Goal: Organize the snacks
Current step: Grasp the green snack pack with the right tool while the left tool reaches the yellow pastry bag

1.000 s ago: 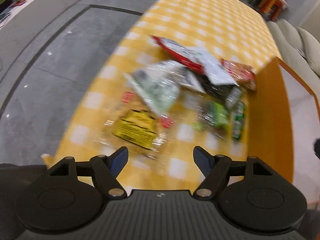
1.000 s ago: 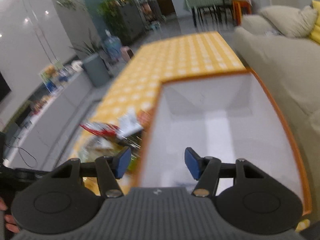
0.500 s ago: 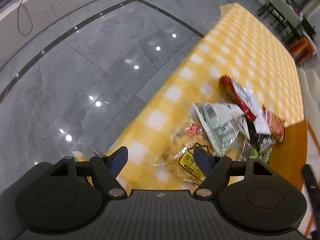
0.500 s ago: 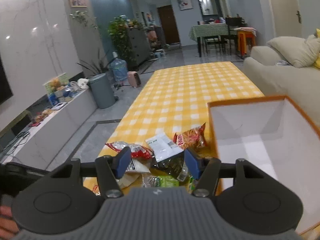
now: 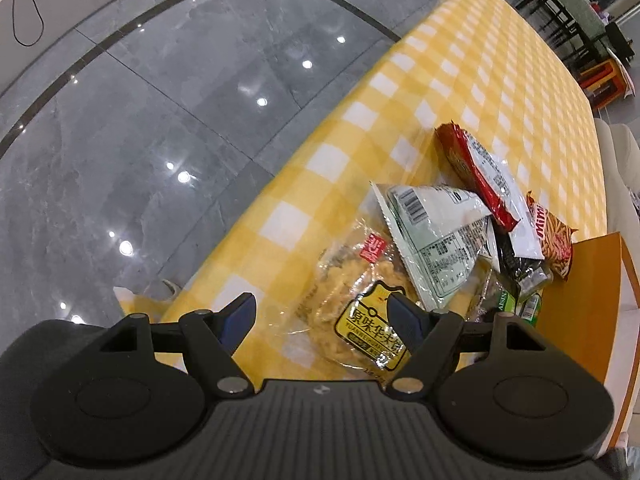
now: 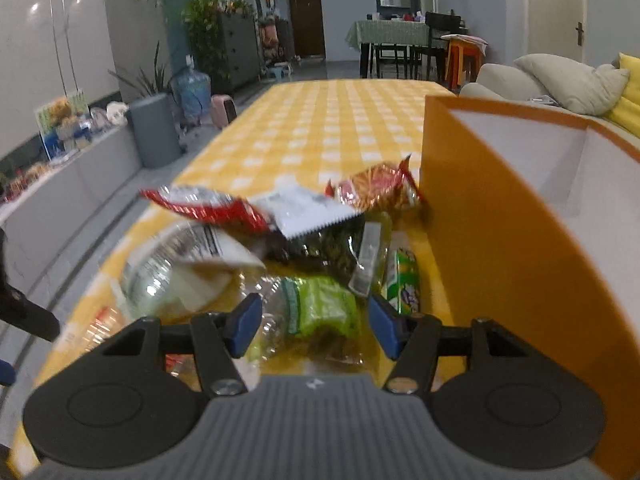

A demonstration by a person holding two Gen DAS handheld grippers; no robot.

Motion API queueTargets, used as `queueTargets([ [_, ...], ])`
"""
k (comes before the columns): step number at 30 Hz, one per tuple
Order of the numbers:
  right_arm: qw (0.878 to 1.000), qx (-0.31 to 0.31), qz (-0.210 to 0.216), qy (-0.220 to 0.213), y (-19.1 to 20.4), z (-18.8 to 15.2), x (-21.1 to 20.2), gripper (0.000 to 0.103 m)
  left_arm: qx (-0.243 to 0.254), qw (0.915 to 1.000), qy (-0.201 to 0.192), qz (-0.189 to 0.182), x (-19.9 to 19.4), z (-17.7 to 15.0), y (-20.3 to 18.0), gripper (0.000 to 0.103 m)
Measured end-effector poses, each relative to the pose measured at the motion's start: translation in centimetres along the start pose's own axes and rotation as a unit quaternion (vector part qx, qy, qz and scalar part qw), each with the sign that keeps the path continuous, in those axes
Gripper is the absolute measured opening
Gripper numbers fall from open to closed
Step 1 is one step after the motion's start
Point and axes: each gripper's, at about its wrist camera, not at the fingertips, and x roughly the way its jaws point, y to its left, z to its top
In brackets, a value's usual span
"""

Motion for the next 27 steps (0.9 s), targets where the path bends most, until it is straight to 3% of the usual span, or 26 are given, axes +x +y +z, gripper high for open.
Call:
queueTargets([
  [5, 1.000, -0.006, -0.005, 0.004, -0.3, 0.0, 2.0, 0.062, 0.009, 0.9999, 0.002, 0.014, 0.4, 0.0, -0.6, 0.088],
  [8, 1.000, 0.004, 0.019, 0.013, -0.6, 0.3, 2.6, 0.065, 0.015, 0.9997, 0.005, 0.018, 0.5, -0.1, -0.7, 0.088],
  [16, 0.999, 0.015, 0.031, 0.009, -1.0, 0.0, 3.5, 0.074, 0.028, 0.9992, 0.004, 0.028, 0.7, -0.4, -1.0, 0.087],
  [23, 0.998, 0.004, 0.061, -0.004, -1.2, -1.0, 2.1, 0.045, 0.037, 0.9988, 0.002, 0.033, 0.7, -0.5, -1.5, 0.088],
  [27, 0.998, -0.024, 0.065, -0.006, -0.7, -1.1, 0.9, 0.040, 0.053, 0.9981, 0.000, 0.030, 0.6, -0.7, -1.8, 0.088],
])
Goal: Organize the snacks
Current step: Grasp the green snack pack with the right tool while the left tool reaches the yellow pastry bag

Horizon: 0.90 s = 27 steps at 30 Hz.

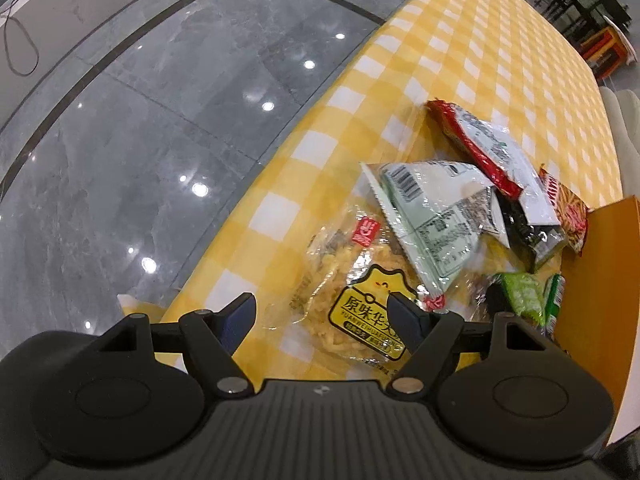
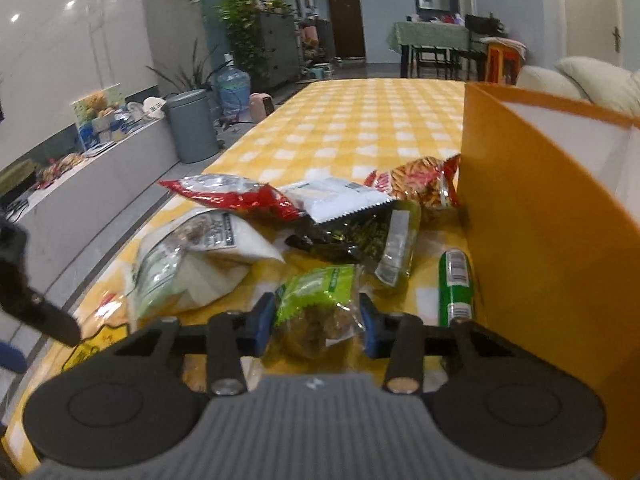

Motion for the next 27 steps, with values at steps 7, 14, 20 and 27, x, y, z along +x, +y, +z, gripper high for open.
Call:
queueTargets([
  [7, 1.000, -0.005, -0.003, 0.017, 0.0, -0.6, -1.5, 0.040, 0.076, 0.9967, -0.023, -0.017, 0.5, -0.4, -2.9, 0.091],
  [14, 0.999, 0.029, 0.016, 0.027, -1.0, -0.8, -1.5, 0.040, 0.159, 0.9863, -0.031, 0.033, 2.8, -0.7, -6.1, 0.098],
  [20, 0.998, 0.042, 0.025, 0.030, -1.3, -0.8, -1.3, 0.040, 0.175, 0.9840, -0.014, 0.030, 4.5, -0.5, -6.4, 0.103],
  [27, 0.999, 0.036, 0.026, 0.027, -1.2, -0.9, -1.2, 0.041, 0.188, 0.9805, -0.047, 0.035, 5.4, -1.5, -6.1, 0.103],
])
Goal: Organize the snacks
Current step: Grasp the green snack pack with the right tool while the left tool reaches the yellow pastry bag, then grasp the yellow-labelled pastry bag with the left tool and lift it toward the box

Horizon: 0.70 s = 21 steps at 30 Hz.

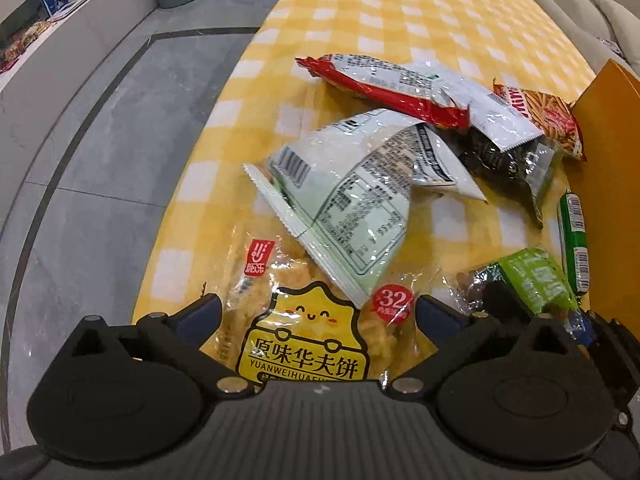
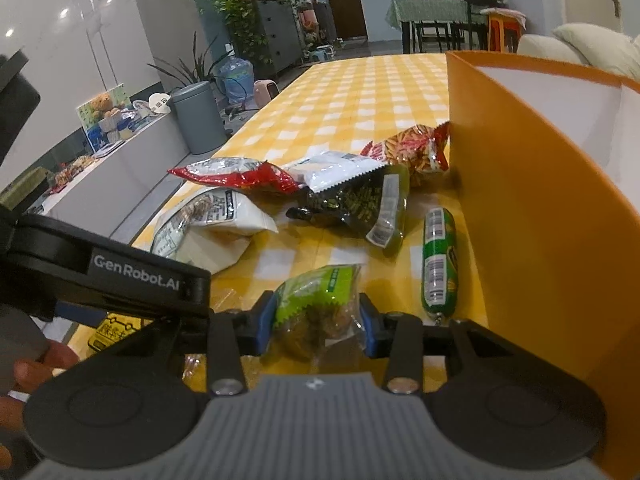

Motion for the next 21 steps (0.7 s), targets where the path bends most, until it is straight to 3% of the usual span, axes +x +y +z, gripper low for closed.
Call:
queueTargets([
  [5, 1.000, 0.001, 0.008, 0.002, 0.1, 0.0, 0.2, 0.041, -0.003, 0.9998, -0.009, 0.019, 0.3, -0.4, -0.1, 0.103],
  [15, 1.000, -0.001, 0.010, -0.002, 0.2, 0.0, -0.2, 0.040, -0.017, 0.9997, 0.007, 0.019, -0.4, 0.1, 0.7, 0.103],
  [16, 1.000, 0.004, 0.012, -0.005, 0.2, 0.0, -0.3, 0.040, -0.023, 0.9996, 0.003, 0.017, -0.7, 0.1, 0.9, 0.097],
  [21, 1.000, -0.006, 0.012, -0.014, 0.7, 0.1, -1.0, 0.040, -0.054, 0.9985, -0.004, 0.007, -1.8, 0.1, 2.1, 0.089],
])
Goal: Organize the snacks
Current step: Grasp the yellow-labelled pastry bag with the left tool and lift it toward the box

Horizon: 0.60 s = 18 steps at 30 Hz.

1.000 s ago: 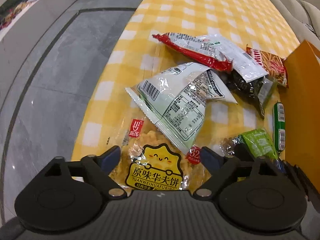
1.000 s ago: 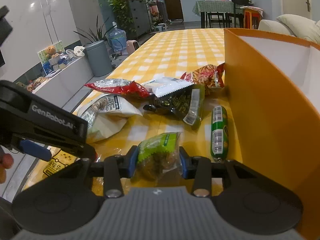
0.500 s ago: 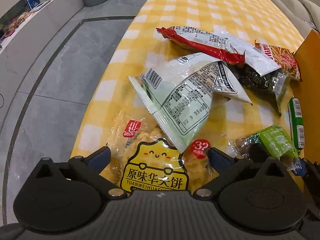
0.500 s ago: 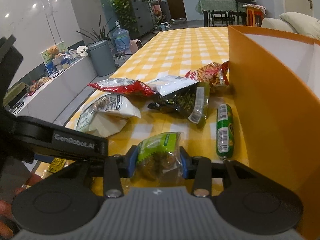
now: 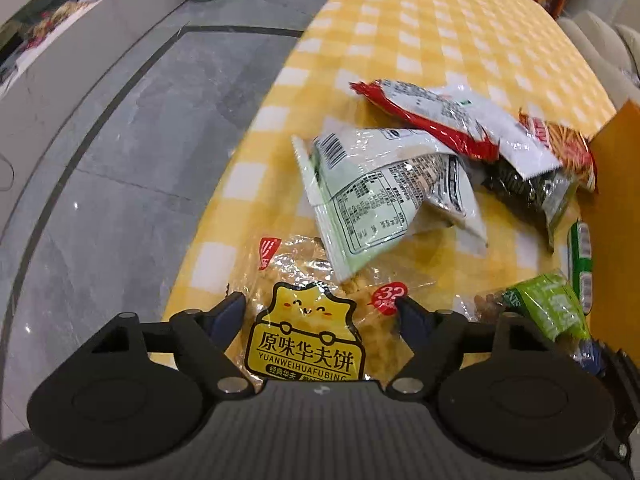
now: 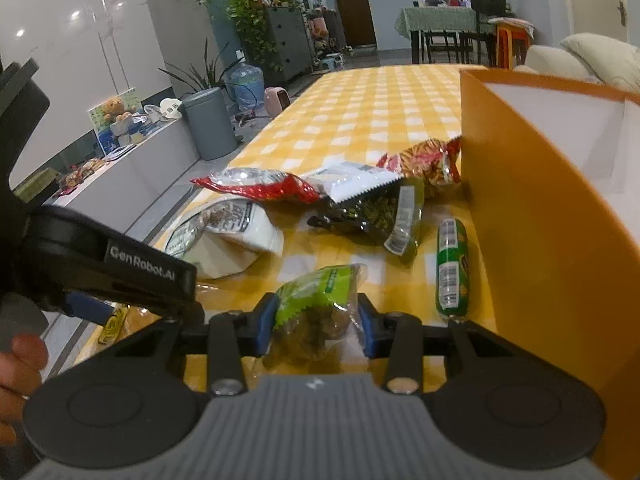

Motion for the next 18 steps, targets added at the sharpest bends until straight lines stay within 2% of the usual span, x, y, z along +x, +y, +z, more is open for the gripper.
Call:
queueTargets([
  [3, 1.000, -0.001, 0.002, -0.007, 0.2, 0.4, -0.6, 0.040, -0.030, 0.9994, 0.004, -0.017, -0.6, 0.0, 0.9, 0.085],
  [8, 1.000, -0.004, 0.008, -0.029, 0.5, 1.5, -2.3, 0.040, -0.084, 0.9938, 0.022, -0.070, -1.7, -0.6, 2.3, 0.084],
  [12, 0.999, 0.001, 0.013, -0.044, 0.5, 2.2, -3.7, 0.040, -0.080, 0.9900, 0.019, -0.115, -2.8, -1.1, 1.8, 0.083],
  [18, 0.998, 0.008, 0.002, -0.068, -0.4, 3.1, -6.0, 0.039, -0.062, 0.9892, 0.015, -0.132, -4.2, -1.5, 0.5, 0.083],
])
